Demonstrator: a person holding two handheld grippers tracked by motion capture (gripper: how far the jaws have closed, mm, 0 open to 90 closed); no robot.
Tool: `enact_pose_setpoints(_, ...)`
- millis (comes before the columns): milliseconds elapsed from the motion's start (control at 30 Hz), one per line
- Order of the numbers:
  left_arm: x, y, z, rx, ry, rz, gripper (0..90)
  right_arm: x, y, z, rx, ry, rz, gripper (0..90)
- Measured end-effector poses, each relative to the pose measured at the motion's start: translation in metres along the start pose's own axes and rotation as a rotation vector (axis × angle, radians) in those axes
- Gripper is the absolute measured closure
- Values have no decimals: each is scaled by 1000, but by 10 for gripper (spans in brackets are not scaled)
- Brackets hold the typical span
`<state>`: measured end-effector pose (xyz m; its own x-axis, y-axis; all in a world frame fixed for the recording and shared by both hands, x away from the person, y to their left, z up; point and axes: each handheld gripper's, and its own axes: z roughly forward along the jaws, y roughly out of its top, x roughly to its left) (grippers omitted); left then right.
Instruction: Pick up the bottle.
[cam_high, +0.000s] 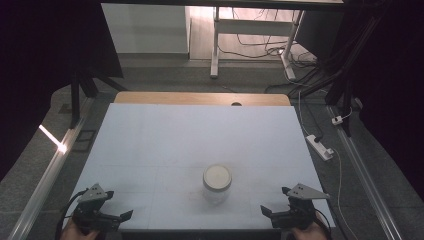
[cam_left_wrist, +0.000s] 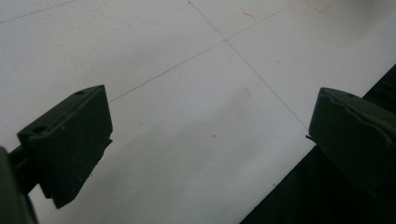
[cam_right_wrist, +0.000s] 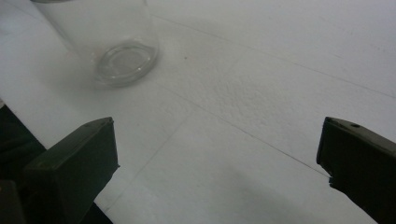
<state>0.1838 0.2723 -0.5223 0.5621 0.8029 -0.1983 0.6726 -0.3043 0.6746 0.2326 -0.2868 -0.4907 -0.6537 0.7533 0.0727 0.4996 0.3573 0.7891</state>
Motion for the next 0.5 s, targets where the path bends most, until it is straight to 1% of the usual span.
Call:
enact_pose_setpoints(67,0,0,0,0,1,0,9,1,1,1,-4,17,-8,0)
enact_pose_setpoints(100,0,0,0,-2,2,-1,9,1,1,1,-4,17,-8,0)
enact_pose_setpoints(133,0,0,0,-1,2,-2,9,3,3,3,7,29,-25,0)
enact_pose_setpoints(167,0,0,0,-1,2,-2,9,3,4,5,17,33,-31,0)
enact_pose_setpoints(267,0,0,0,-2,2,-3,9,4,6,9,23,54,-35,0)
enact_pose_setpoints(367,0,0,0,-1,2,-4,9,6,7,11,30,57,-43,0)
enact_pose_setpoints(500,1,0,0,-2,2,-6,9,10,10,15,16,75,-45,0)
